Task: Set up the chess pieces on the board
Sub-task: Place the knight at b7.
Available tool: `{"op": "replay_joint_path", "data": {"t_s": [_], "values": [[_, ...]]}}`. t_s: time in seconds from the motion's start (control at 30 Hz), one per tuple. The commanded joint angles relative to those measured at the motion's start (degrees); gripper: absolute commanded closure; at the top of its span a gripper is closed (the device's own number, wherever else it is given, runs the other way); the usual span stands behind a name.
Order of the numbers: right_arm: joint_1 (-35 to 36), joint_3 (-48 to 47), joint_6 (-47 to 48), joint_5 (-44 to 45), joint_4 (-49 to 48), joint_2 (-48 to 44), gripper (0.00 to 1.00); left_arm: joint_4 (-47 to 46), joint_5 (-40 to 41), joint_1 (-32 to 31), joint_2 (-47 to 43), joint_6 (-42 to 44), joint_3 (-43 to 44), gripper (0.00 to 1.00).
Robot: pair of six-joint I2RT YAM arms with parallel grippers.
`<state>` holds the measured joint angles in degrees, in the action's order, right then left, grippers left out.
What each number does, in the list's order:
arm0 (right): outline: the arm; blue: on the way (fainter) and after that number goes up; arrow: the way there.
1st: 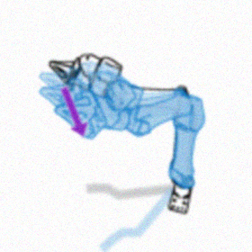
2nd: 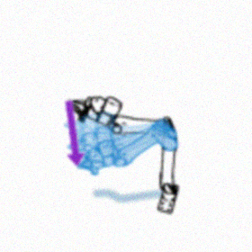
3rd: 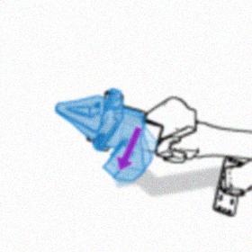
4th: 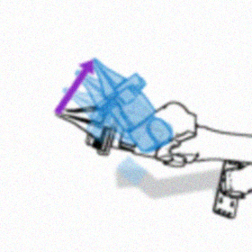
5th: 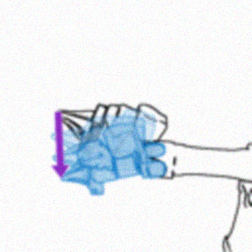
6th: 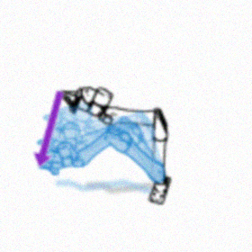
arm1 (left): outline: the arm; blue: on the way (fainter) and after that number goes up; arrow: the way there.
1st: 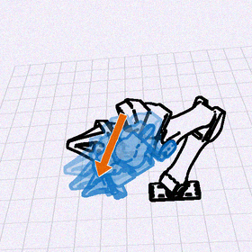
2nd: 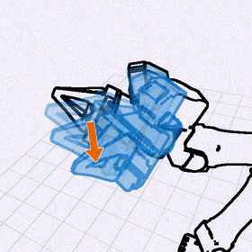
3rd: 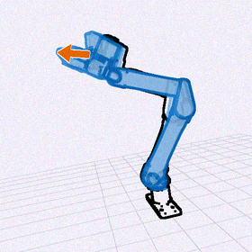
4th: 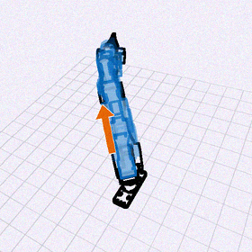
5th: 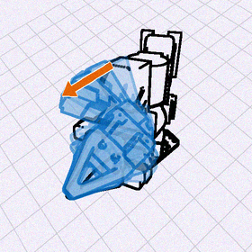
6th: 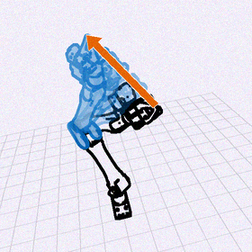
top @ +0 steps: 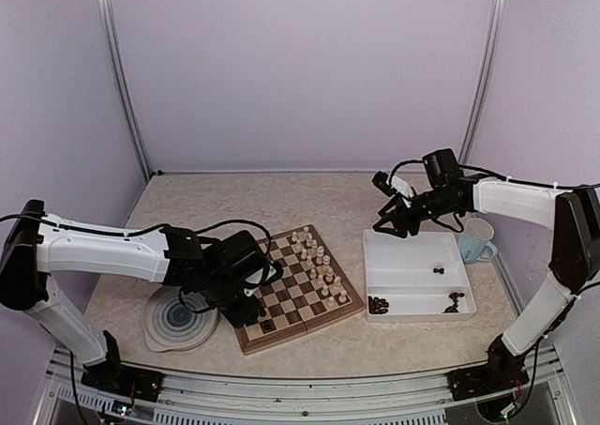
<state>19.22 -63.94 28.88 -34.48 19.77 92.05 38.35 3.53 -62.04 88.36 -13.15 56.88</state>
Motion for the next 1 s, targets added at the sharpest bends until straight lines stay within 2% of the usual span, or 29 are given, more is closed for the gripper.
{"op": "replay_joint_path", "data": {"t_s": [0.0,0.37,0.77,0.97], "values": [[0.02,0.25,0.12,-1.39,-0.44,1.31,0.48,-2.2,1.18,-0.04,0.92,0.66,-0.87,1.0],[0.04,-0.11,-0.06,-1.71,0.0,2.38,0.48,-4.02,1.6,2.14,0.67,1.01,-1.95,0.93],[0.2,-0.26,0.3,-1.99,0.62,2.81,0.48,-4.39,1.1,2.23,2.67,1.48,-1.42,0.83],[0.2,-0.29,0.25,-2.0,0.71,2.96,0.48,-3.93,0.91,2.19,2.91,1.59,-1.18,0.81]]}}
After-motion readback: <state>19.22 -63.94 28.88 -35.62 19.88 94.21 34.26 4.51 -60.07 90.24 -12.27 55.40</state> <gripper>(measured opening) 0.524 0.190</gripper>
